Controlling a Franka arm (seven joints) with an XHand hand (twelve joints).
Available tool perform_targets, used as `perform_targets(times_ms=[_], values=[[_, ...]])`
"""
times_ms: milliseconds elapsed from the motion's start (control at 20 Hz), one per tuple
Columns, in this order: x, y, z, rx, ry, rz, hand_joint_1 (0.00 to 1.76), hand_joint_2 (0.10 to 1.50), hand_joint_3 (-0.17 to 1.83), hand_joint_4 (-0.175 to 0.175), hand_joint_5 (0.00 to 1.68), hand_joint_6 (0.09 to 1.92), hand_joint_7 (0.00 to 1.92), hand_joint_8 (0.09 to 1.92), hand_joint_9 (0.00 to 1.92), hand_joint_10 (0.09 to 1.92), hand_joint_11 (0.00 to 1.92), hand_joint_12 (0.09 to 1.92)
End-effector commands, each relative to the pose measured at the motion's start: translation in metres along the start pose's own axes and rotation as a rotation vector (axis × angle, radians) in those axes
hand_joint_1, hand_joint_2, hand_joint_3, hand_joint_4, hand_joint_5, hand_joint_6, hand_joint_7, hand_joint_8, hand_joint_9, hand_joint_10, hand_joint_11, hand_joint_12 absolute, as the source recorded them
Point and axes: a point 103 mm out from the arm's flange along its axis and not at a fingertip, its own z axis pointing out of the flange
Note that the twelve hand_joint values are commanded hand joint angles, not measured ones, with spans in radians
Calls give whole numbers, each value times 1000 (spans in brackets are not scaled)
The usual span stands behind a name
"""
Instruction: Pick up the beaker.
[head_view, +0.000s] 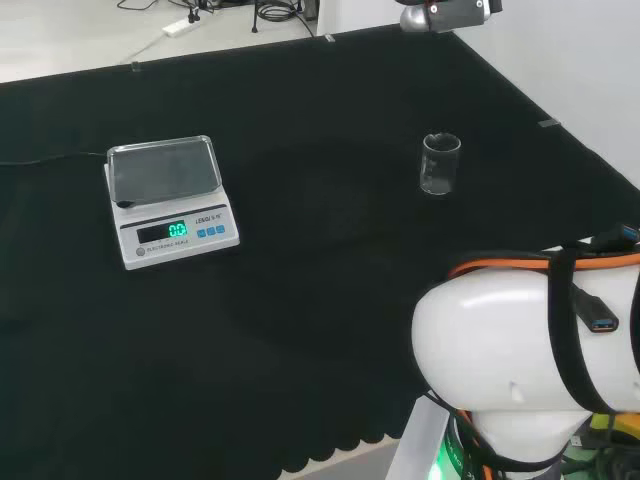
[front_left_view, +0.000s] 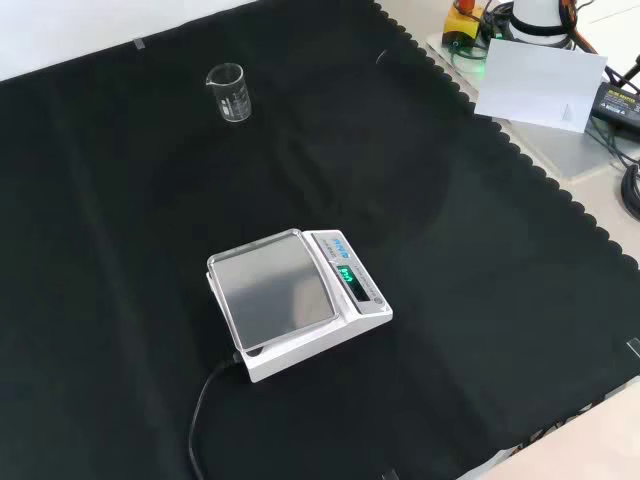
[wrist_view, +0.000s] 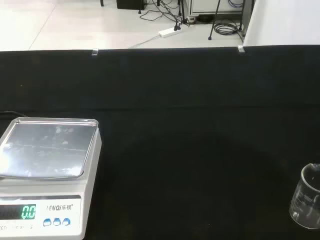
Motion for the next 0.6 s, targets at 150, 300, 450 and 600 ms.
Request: perform_targets(times_ms=[150,300,450,600], values=[[-105,-45,-168,-178,50,148,684,599,306,-16,461,192,592,691,723,746,457,1370],[-108,-42,-163,-158,53,150,682,601,309,-16,481,198,620,681,751,725,475,1362],[-109,-38,-160,-153,53,149,682,602,310,-16,485,199,624,676,754,719,476,1362],[-104,-31,-158,-152,54,141,683,602,310,-16,486,199,626,672,755,715,476,1362]])
